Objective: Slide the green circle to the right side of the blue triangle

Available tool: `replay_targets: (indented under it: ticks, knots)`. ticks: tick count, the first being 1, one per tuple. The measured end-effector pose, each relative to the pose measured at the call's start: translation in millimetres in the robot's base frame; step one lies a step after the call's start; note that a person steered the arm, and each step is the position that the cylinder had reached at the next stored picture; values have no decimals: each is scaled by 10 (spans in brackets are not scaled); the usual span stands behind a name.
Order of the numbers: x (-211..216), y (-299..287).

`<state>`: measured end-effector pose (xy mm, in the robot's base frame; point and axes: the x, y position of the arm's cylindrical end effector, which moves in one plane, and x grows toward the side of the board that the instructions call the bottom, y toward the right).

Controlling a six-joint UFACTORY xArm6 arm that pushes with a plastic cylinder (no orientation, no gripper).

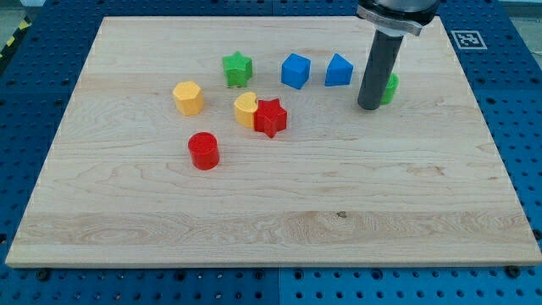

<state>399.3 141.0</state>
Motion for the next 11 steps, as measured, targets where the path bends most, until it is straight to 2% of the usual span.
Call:
replay_targets:
  ticks: [4, 9, 10, 11]
  knots:
    - [-5, 195]
    - [-365, 195]
    - [-310, 195]
    - [-64, 195]
